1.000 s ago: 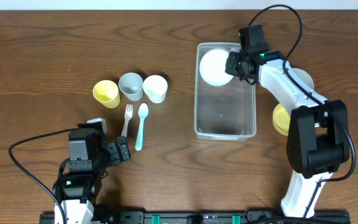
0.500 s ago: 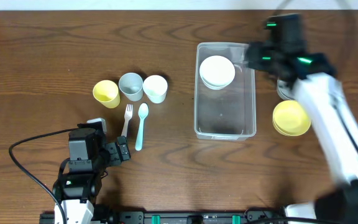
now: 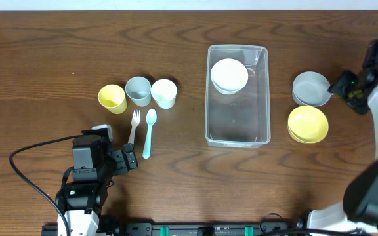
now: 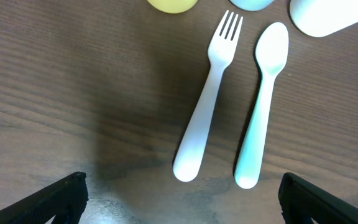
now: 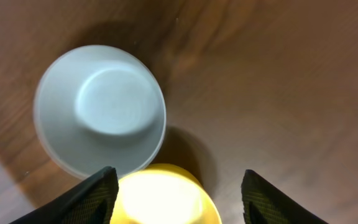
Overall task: Pack container
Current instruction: 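Move the right gripper to the grey bowl and grasp its rim, then carry the grey bowl and stack it into the white bowl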
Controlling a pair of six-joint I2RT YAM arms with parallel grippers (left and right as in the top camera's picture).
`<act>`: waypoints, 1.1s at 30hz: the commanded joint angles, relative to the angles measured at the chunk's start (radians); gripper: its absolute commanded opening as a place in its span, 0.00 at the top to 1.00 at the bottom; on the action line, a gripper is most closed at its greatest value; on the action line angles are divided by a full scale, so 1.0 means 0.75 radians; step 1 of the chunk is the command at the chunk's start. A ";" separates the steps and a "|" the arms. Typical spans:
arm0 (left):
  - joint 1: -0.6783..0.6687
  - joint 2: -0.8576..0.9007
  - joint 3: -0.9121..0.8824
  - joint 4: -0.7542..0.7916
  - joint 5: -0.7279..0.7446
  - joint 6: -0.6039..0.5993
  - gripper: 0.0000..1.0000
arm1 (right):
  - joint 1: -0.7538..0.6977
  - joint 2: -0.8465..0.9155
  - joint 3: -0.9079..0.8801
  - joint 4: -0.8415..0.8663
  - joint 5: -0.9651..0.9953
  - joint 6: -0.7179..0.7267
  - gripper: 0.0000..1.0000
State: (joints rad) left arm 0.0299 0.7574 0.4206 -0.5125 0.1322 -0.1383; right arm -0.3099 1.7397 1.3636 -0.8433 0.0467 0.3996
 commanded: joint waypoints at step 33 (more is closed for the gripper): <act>0.004 0.000 0.018 0.002 0.009 -0.013 0.02 | 0.374 -0.337 0.055 0.158 -0.359 -0.015 0.99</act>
State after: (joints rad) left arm 0.0299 0.7574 0.4206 -0.5125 0.1318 -0.1383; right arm -0.1444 1.5414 1.3956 -0.7090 -0.1669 0.3824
